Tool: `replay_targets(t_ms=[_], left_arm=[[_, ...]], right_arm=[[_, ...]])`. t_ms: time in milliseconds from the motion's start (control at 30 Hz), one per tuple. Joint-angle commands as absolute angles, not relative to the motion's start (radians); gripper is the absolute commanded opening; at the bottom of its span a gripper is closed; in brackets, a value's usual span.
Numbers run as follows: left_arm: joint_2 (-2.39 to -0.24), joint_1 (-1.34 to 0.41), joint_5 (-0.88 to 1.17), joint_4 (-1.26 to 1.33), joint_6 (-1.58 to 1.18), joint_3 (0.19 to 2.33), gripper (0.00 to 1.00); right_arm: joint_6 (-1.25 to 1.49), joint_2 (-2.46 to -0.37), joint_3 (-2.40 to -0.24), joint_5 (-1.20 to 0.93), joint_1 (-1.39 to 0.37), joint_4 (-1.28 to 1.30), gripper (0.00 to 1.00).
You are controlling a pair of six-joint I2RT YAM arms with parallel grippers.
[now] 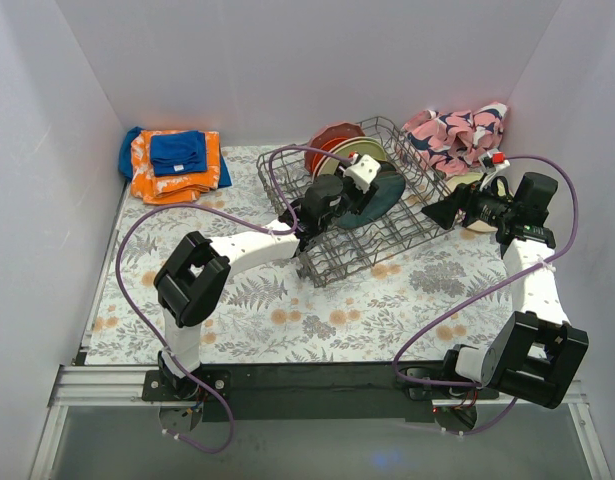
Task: Load the plates into the dish rack
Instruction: Insert the plate into the dish rack, then move the dish rack
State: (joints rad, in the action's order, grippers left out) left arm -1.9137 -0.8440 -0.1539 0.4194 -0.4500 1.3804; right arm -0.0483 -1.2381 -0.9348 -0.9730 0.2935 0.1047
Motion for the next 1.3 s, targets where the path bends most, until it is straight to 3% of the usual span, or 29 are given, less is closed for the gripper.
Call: replay_targets(t_ms=[0, 500, 667, 900, 1267], left_arm=[[-1.825, -0.851, -0.153, 0.42, -0.436, 1.399, 0.5], [-1.753, -0.851, -0.137, 0.388, -0.529, 1.408, 0.61], [-1.628, -0.851, -0.149, 0.368, -0.612, 1.347, 0.66], [-1.459, -0.819, -0.184, 0.149, -0.834, 1.263, 0.69], [-1.313, -0.421, 0.167, 0.005, -1.425, 1.009, 0.7]], right_arm=[[-0.041, -1.238, -0.937, -0.996, 0.296, 0.077, 0.98], [-0.044, -1.236, -0.937, -0.999, 0.296, 0.077, 0.98], [-0.048, -1.233, -0.937, -1.003, 0.298, 0.078, 0.98], [-0.074, -1.238, -0.928, -1.043, 0.296, 0.078, 0.98], [-0.123, -1.267, -0.93, -1.04, 0.295, 0.1, 0.98]])
